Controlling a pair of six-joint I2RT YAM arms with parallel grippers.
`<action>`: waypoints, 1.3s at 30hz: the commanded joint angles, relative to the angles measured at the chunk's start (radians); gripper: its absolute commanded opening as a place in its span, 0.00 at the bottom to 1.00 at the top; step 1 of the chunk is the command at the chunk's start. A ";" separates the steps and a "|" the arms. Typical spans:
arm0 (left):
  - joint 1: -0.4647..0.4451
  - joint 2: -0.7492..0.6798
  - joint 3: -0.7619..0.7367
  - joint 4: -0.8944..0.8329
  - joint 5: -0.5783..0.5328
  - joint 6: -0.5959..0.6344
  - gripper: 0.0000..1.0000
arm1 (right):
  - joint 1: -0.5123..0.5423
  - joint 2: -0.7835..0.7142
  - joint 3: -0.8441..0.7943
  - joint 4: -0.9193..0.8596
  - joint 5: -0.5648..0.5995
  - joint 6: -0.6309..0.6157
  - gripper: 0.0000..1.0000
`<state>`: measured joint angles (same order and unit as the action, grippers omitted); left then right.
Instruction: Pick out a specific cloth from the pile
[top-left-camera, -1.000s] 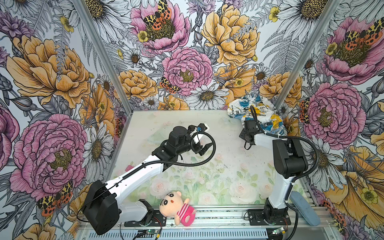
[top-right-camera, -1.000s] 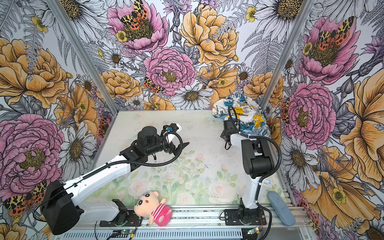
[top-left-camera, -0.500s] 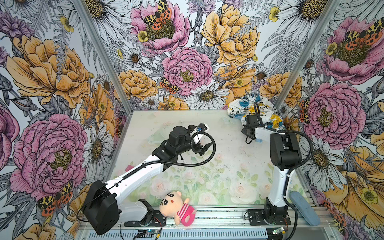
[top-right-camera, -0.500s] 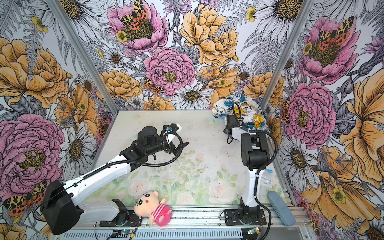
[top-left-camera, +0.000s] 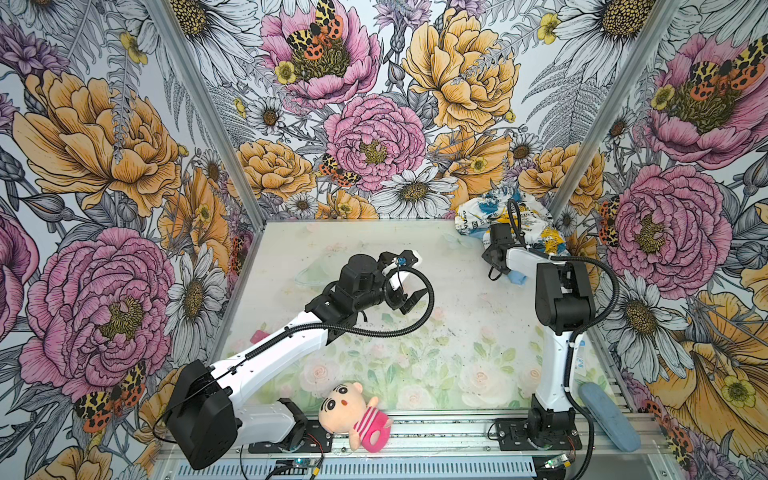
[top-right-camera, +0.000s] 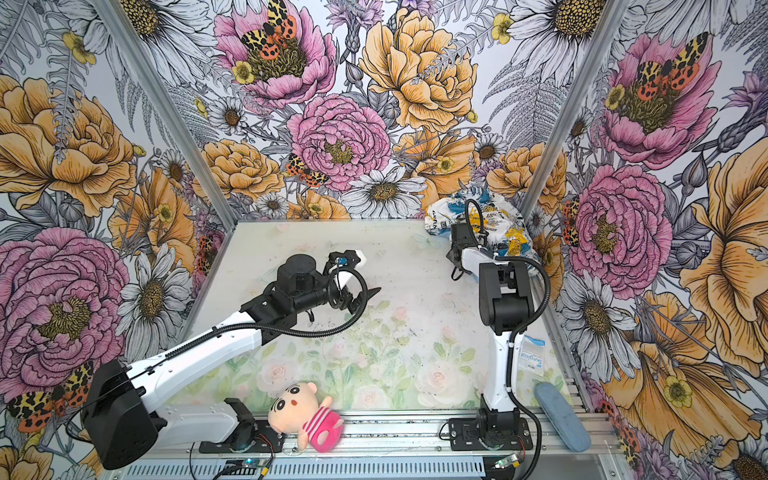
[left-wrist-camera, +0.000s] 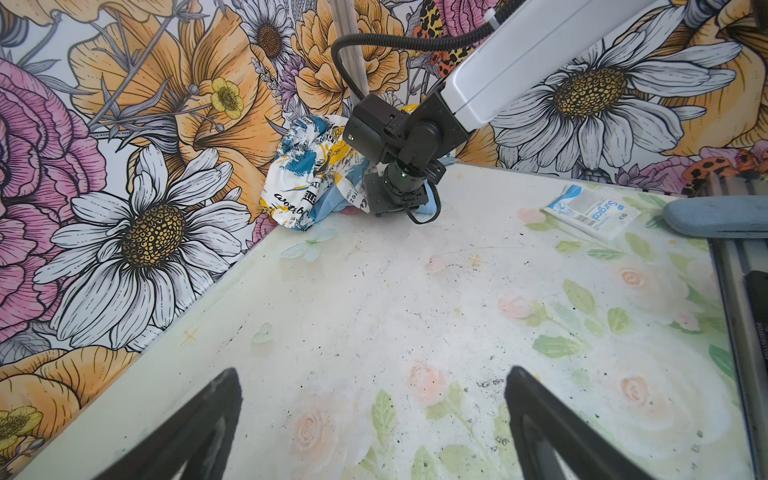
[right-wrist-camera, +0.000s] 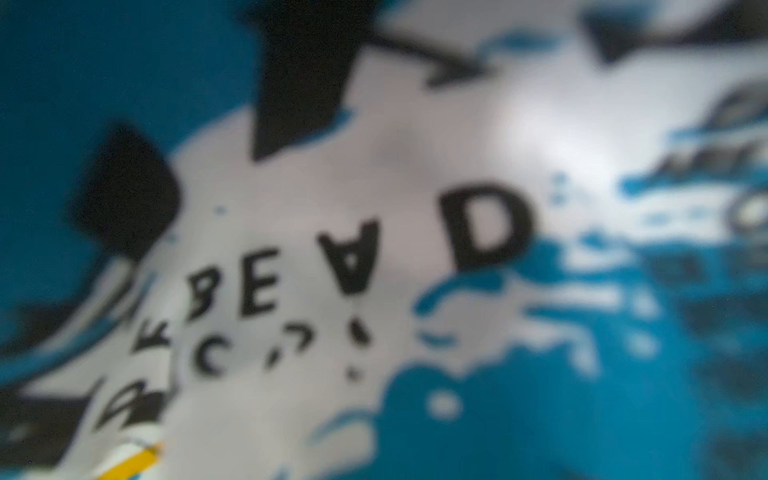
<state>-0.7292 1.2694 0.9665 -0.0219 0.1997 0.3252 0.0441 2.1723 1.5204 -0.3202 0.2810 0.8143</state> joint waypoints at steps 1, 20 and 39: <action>-0.010 -0.028 -0.017 -0.007 0.003 0.020 0.99 | -0.008 0.038 0.044 -0.028 0.029 0.030 0.37; -0.047 -0.032 -0.016 -0.029 -0.017 0.045 0.99 | -0.025 0.097 0.151 -0.091 0.017 0.055 0.00; -0.057 -0.054 0.006 -0.035 -0.025 0.007 0.99 | -0.028 -0.380 0.144 -0.083 -0.044 -0.146 0.00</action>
<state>-0.7815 1.2388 0.9646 -0.0494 0.1955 0.3473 0.0235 1.8614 1.5768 -0.4164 0.2497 0.7139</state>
